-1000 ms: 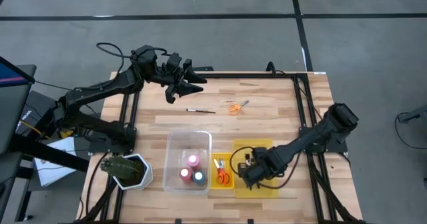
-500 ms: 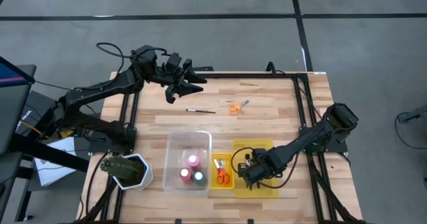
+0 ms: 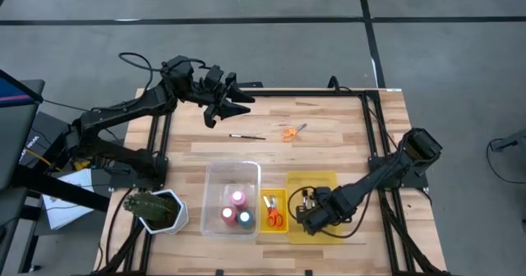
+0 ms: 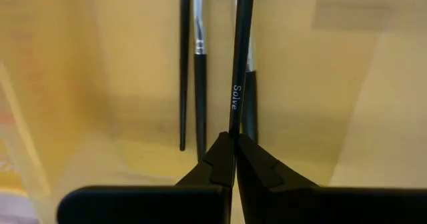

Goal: Pick & Place Paint Supplies
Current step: Put the black paint brush into the right yellow bin

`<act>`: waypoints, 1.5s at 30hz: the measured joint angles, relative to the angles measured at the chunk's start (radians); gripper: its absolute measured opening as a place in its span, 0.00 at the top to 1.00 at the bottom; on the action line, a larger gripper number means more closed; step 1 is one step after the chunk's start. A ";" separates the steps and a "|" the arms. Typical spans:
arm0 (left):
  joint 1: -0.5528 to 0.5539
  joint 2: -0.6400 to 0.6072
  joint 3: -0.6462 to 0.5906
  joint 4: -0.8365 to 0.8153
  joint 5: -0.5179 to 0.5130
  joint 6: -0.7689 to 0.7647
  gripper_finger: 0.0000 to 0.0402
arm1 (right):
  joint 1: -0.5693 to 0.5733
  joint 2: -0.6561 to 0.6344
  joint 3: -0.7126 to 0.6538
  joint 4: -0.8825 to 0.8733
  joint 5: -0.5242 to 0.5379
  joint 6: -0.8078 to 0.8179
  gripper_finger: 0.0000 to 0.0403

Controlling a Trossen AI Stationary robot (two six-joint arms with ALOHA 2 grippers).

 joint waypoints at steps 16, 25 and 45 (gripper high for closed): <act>0.000 0.000 0.000 0.000 0.000 0.001 0.55 | -0.067 0.000 -0.029 0.066 -0.030 -0.135 1.00; 0.000 0.000 0.000 0.000 0.000 0.001 0.55 | -0.045 0.001 -0.042 0.060 -0.046 -0.115 1.00; 0.000 0.000 0.000 -0.017 0.000 0.027 0.55 | -0.052 0.081 -0.042 0.156 -0.072 -0.117 1.00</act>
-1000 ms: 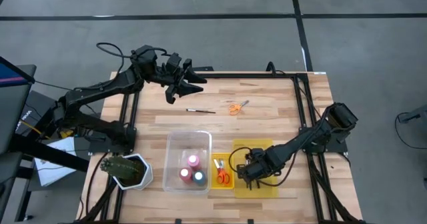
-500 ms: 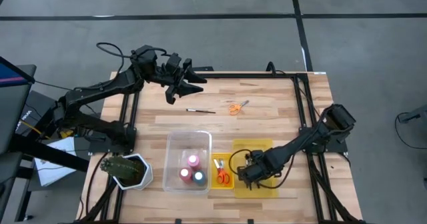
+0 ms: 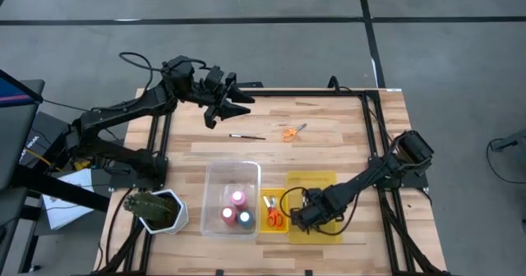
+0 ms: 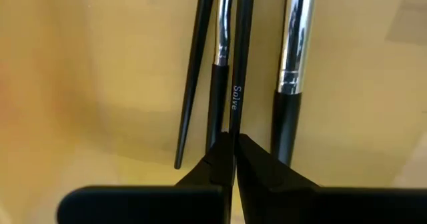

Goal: Pick & Place Paint Supplies
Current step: Put the black paint brush into the right yellow bin

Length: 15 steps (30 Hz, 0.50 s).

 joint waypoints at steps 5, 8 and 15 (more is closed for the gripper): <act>0.000 0.000 0.000 -0.002 0.000 0.000 0.55 | 0.000 0.000 0.000 0.000 -0.013 0.000 0.99; 0.000 0.000 0.000 -0.002 0.000 0.000 0.55 | 0.000 0.000 0.000 0.000 -0.015 0.001 0.97; 0.000 0.000 0.000 -0.002 0.000 0.000 0.55 | 0.000 0.000 0.000 0.004 -0.023 0.001 0.92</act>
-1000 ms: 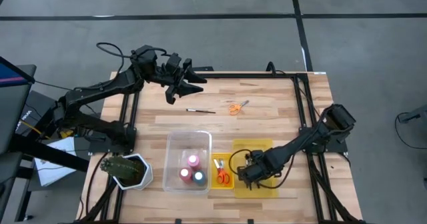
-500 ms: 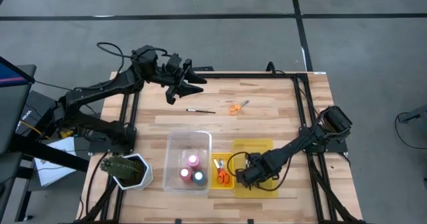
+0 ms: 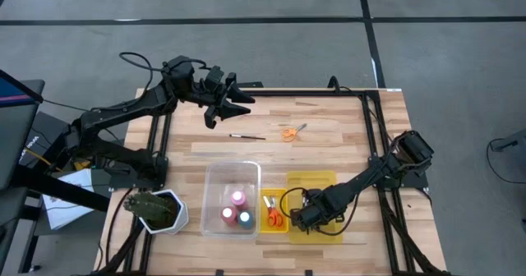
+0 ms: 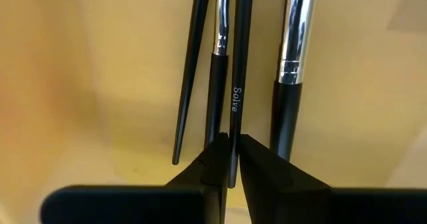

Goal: Pick & Place Paint Supplies
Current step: Put the black paint brush into the right yellow bin, then put the yellow scissors into the left yellow bin

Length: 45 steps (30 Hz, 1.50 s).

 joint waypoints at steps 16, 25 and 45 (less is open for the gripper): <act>0.000 0.000 0.000 0.000 0.000 0.000 0.55 | 0.000 -0.001 0.000 0.026 -0.014 0.019 0.91; 0.000 0.000 0.000 -0.001 0.000 0.000 0.55 | 0.002 -0.014 0.000 0.014 0.009 0.027 0.91; 0.000 0.000 0.000 -0.001 0.000 -0.001 0.55 | 0.036 -0.250 0.001 0.028 0.283 -0.196 0.91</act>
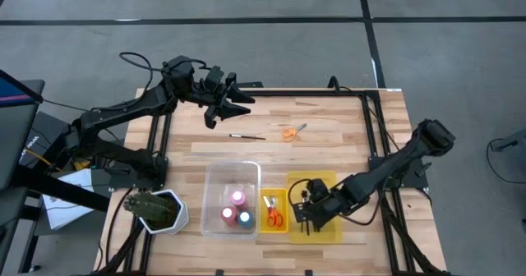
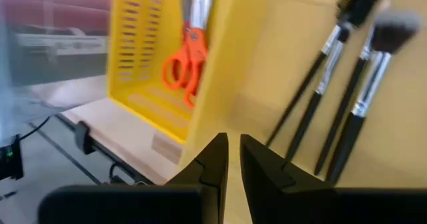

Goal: Pick & Place Paint Supplies
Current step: Put the yellow scissors into the left yellow bin

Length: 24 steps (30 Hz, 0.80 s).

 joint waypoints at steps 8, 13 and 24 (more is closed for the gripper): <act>0.000 0.000 0.000 -0.013 0.000 -0.002 0.55 | -0.050 -0.014 0.000 0.053 0.017 -0.112 0.92; 0.000 0.000 0.000 -0.059 0.005 -0.003 0.55 | -0.099 -0.013 0.000 0.163 0.008 -0.238 0.93; -0.010 0.000 0.000 -0.068 0.055 -0.003 0.55 | -0.151 -0.062 0.000 0.343 0.264 -0.538 0.99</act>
